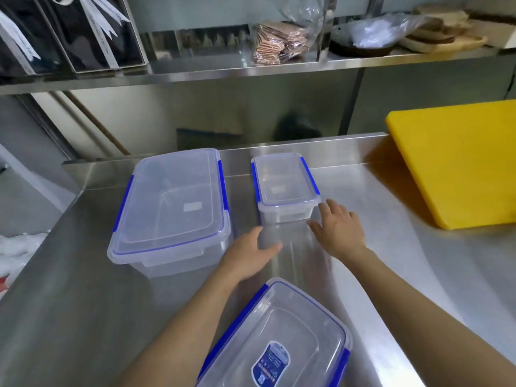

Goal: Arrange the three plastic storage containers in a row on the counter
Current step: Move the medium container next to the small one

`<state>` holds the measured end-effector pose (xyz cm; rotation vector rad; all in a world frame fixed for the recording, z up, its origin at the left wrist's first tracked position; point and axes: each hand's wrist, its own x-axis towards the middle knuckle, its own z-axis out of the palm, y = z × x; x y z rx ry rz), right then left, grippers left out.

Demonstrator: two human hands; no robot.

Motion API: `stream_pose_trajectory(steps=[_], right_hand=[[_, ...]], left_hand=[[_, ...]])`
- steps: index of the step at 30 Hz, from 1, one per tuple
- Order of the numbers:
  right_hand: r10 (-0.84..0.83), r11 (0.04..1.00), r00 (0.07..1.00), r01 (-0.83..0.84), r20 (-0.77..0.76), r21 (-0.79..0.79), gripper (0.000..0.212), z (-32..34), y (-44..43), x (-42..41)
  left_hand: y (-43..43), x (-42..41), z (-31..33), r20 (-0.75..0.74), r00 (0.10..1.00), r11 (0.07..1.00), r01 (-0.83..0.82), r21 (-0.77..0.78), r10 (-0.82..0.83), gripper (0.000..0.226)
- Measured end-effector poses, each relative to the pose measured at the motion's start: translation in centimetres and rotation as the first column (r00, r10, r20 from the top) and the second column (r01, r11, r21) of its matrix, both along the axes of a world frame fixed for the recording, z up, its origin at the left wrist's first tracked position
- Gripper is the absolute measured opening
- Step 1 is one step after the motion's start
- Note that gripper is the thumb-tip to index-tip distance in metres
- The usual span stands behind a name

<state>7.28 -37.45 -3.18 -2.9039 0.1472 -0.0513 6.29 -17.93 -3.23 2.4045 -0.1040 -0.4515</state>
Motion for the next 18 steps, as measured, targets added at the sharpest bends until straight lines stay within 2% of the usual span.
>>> stream_pose_trajectory(steps=[5, 9, 11, 12, 14, 15, 18], right_hand=[[-0.044, 0.975, 0.99, 0.072, -0.132, 0.212, 0.05, 1.1, 0.0, -4.5], [-0.076, 0.931, 0.98, 0.135, -0.183, 0.338, 0.053, 1.5, 0.3, -8.3], [-0.108, 0.921, 0.966, 0.186, -0.235, 0.342, 0.058, 1.7, 0.6, -10.3], [-0.12, 0.937, 0.954, 0.201, -0.276, 0.286, 0.061, 1.8, 0.7, -11.2], [-0.128, 0.964, 0.902, 0.211, -0.412, 0.161, 0.069, 2.0, 0.7, -13.1], [-0.118, 0.96, 0.857, 0.228, -0.501, 0.164, 0.071, 2.2, 0.7, -14.1], [0.008, 0.877, 0.742, 0.317, -0.67, 0.361, 0.067, 2.9, 1.0, -16.5]], left_hand=[[2.3, -3.5, 0.0, -0.176, 0.984, 0.978, -0.005, -0.207, -0.032, 0.06], [3.5, -6.2, 0.3, -0.205, 0.977, 0.959, -0.01, -0.282, -0.051, 0.049], [3.9, -7.4, 0.4, -0.232, 0.971, 0.949, -0.017, -0.315, -0.06, 0.042], [4.2, -8.0, 0.4, -0.256, 0.964, 0.943, -0.02, -0.332, -0.069, 0.039], [4.7, -9.1, 0.1, -0.322, 0.943, 0.937, -0.03, -0.348, -0.089, 0.041], [4.9, -9.7, -0.2, -0.369, 0.924, 0.937, -0.039, -0.347, -0.098, 0.042], [5.2, -11.0, -1.0, -0.444, 0.89, 0.91, -0.098, -0.403, -0.1, 0.034]])
